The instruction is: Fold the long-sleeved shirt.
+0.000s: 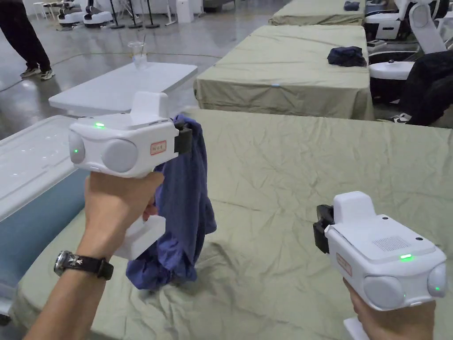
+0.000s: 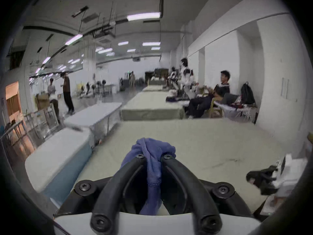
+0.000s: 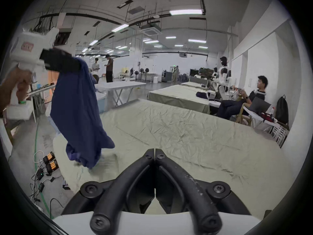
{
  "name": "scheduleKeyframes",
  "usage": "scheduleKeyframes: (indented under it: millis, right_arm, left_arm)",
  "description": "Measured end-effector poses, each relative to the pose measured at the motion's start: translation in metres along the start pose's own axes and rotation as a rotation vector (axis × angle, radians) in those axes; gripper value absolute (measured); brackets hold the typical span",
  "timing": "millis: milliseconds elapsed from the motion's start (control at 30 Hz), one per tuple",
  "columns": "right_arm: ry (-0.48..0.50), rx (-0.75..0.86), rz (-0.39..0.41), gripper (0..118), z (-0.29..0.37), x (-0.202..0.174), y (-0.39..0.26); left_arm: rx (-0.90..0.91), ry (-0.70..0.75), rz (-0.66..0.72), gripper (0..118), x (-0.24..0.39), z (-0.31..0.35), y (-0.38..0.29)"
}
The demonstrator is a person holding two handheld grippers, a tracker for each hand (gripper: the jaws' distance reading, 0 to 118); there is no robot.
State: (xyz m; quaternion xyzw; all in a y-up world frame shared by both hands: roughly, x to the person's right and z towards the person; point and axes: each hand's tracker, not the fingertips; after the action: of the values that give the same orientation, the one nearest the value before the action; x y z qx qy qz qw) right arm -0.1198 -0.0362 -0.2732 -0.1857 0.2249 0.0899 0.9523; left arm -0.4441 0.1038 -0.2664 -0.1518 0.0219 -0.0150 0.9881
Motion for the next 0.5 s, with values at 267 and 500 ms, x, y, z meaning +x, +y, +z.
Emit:
scheduleKeyframes:
  millis: [267, 500]
  right_arm:
    - [-0.123, 0.06, -0.069, 2, 0.056, 0.057, -0.003]
    - [-0.252, 0.088, -0.125, 2, 0.1, 0.108, -0.011]
  left_arm:
    - [0.166, -0.134, -0.044, 10, 0.072, 0.025, 0.099]
    - [0.242, -0.28, -0.069, 10, 0.145, 0.024, 0.147]
